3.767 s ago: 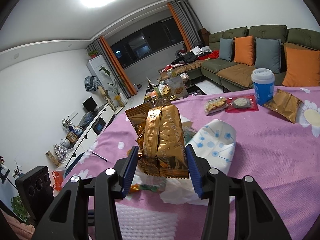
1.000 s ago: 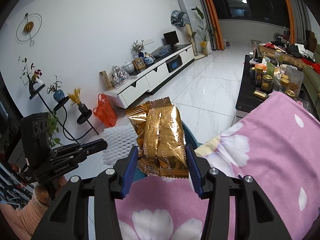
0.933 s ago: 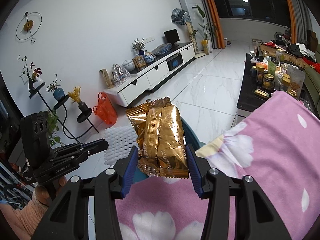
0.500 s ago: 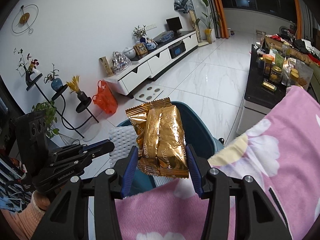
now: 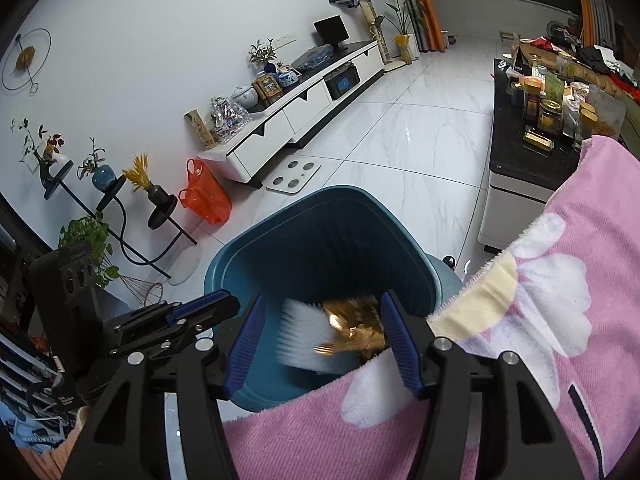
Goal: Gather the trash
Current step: 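Carry both items to the teal bin and open both grippers over it, then return both tools to the table toward the tissues and orange peels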
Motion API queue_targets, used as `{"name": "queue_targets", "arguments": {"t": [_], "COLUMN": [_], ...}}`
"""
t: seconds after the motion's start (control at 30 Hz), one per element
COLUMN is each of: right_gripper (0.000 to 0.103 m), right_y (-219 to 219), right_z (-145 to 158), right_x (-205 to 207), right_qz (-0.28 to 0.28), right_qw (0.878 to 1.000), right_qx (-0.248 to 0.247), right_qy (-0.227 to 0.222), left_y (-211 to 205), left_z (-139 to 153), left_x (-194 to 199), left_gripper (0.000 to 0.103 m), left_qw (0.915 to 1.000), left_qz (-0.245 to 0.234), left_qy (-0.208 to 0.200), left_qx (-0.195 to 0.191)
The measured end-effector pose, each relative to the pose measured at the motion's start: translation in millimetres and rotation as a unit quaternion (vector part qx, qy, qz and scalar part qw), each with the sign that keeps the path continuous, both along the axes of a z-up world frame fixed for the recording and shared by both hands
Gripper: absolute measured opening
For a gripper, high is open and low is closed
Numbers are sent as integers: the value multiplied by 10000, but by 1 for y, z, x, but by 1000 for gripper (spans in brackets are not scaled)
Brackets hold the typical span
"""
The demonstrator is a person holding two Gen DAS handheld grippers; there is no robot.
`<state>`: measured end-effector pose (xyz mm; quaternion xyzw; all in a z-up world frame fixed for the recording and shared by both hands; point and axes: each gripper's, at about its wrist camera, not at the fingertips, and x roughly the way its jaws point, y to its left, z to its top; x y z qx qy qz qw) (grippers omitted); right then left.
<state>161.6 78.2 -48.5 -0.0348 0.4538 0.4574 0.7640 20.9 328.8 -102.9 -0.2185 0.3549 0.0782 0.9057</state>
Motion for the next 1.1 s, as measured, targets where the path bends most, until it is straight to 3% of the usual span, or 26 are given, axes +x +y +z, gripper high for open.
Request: {"name": "queue_targets", "arguments": {"t": [0.13, 0.3, 0.47, 0.6, 0.8, 1.1], "right_gripper": [58, 58, 58, 59, 59, 59], "right_y": [-13, -37, -74, -114, -185, -291], "right_z": [5, 18, 38, 53, 63, 64], "right_x": [-2, -7, -25, -39, -57, -74], "right_qz": [-40, -61, -91, -265, -798, -1845], "right_qw": [9999, 9994, 9974, 9945, 9888, 9728], "right_qx": [106, 322, 571, 731, 816, 853], "right_qy": [-6, -118, -440, -700, -961, -1108], "left_y": [-7, -27, -60, -91, -155, -256], "left_z": [2, 25, 54, 69, 80, 72], "left_x": [-4, -16, -27, -32, -24, -7], "left_gripper": [20, 35, 46, 52, 53, 54], "left_qw": [9999, 9983, 9932, 9878, 9747, 9451], "left_qz": [-30, -196, -470, -859, -1714, -2990], "left_qy": [-98, -465, -871, -1137, -1315, -1272], "left_qx": [19, 306, 616, 632, 567, 347]}}
